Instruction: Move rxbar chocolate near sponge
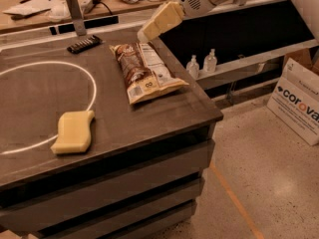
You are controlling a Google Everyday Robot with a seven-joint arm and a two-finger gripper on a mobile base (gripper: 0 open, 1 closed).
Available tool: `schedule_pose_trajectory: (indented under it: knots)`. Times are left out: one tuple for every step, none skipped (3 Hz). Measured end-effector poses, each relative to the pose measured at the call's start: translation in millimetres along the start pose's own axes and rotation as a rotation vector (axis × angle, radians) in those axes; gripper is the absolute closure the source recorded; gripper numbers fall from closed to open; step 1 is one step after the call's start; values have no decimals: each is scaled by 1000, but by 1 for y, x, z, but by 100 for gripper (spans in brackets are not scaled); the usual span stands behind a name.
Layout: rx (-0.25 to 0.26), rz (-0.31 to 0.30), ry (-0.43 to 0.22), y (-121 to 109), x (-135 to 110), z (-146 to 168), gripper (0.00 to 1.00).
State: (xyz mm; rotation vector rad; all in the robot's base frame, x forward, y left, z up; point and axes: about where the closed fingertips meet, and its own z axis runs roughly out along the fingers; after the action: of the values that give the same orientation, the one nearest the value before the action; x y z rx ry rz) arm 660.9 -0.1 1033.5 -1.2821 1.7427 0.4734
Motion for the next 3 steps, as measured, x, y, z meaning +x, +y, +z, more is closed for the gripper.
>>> schedule_pose_trajectory:
  knots:
    - [0,5,0,2,3,-3,0]
    - [1,22,-18,3,3,2,0]
    - [-11,-2,-78,-7,-2,31,0]
